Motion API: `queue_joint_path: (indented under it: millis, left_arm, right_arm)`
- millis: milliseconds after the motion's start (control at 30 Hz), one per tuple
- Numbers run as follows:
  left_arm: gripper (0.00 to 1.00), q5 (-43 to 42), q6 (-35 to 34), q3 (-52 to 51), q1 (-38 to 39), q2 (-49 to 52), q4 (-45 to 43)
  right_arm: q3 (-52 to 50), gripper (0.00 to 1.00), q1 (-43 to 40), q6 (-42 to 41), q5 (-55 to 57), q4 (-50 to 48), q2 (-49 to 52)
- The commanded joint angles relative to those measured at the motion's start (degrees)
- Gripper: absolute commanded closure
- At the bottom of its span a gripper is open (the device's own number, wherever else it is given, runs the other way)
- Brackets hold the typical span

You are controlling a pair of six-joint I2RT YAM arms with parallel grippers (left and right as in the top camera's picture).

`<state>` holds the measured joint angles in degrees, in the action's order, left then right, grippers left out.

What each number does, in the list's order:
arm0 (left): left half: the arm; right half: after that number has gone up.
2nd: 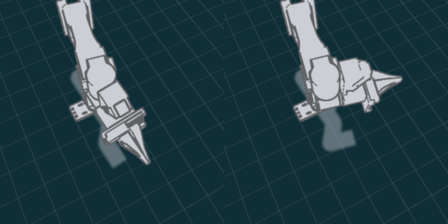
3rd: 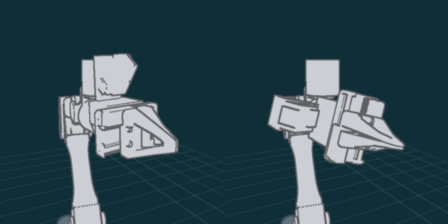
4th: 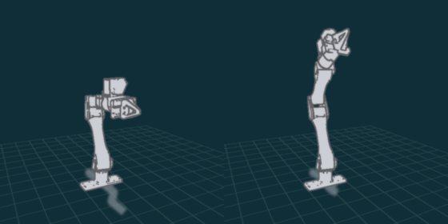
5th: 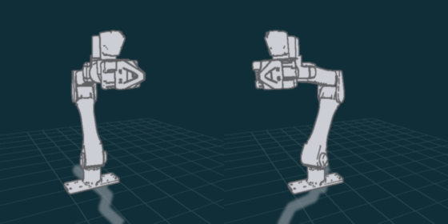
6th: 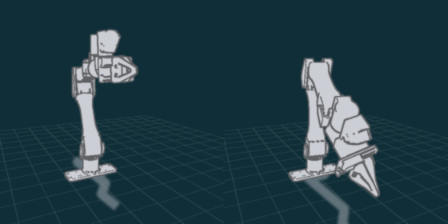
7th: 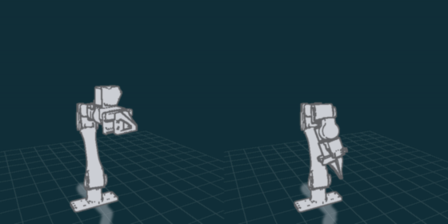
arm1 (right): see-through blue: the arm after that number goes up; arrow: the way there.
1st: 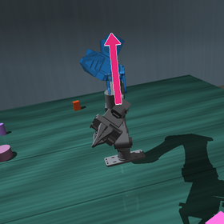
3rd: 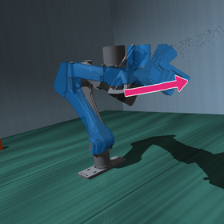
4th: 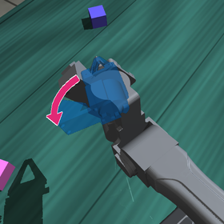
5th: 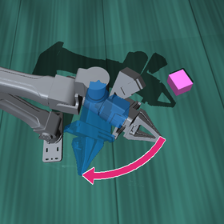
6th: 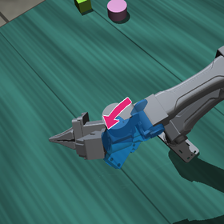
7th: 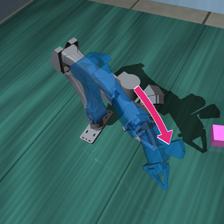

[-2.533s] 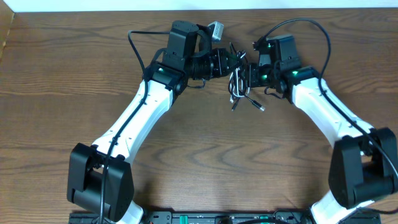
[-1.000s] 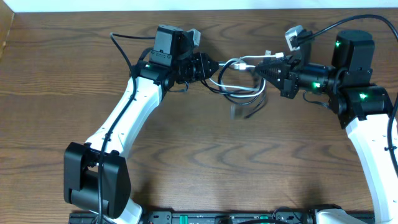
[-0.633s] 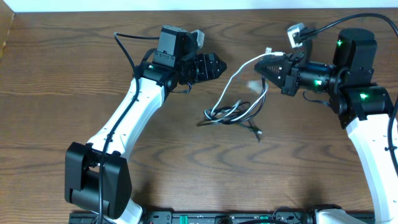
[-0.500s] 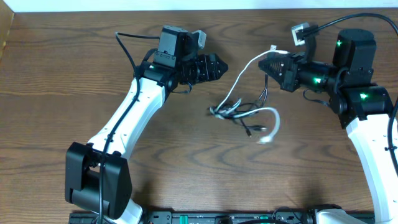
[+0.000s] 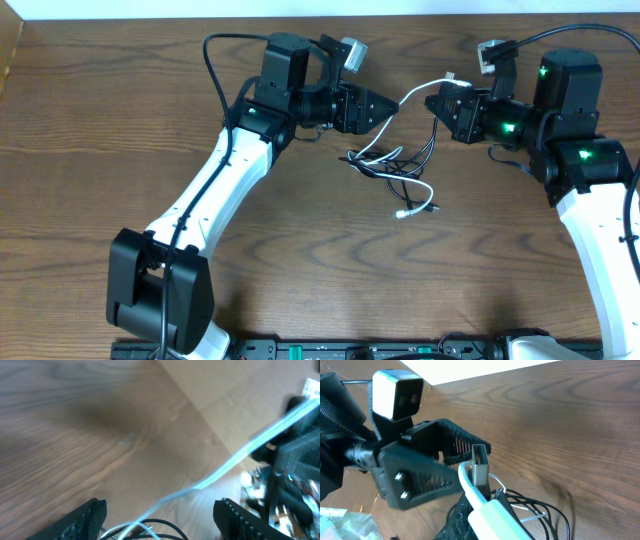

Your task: Untangle cables

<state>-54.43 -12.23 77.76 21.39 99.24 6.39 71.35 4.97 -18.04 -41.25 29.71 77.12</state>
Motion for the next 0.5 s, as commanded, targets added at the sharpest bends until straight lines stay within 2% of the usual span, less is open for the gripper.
queue_joint_path:
  millis: [0, 100, 233, 333, 400, 467]
  left_arm:
    - [0.27, -8.55, 7.06, -0.42, -0.02, 0.48, -0.26]
    - [0.28, -4.00, 7.69, -0.42, 0.87, 1.18, -0.39]
    - [0.28, 7.65, 7.45, -0.42, 3.67, 3.17, -1.88]
    - [0.28, 7.61, 7.26, -0.42, 5.16, 4.00, -5.29]
    - [0.36, 8.41, 7.23, -0.42, 5.44, 4.00, -6.40]
    - [0.48, 14.21, 4.74, -0.42, 5.42, 4.00, -7.17]
  right_arm:
    - [0.20, 0.99, -0.39, -0.83, -0.13, -0.13, -0.83]
    - [0.20, 0.99, -0.39, -0.83, -0.28, -0.15, -0.83]
    - [0.20, 0.99, -0.39, -0.81, -0.28, -0.11, -0.83]
    - [0.20, 0.99, -0.39, -0.83, -0.28, -0.09, -0.83]
    - [0.20, 0.99, -0.39, -0.81, -0.28, -0.09, -0.83]
    - [0.20, 0.99, -0.39, -0.81, -0.57, 0.09, -0.83]
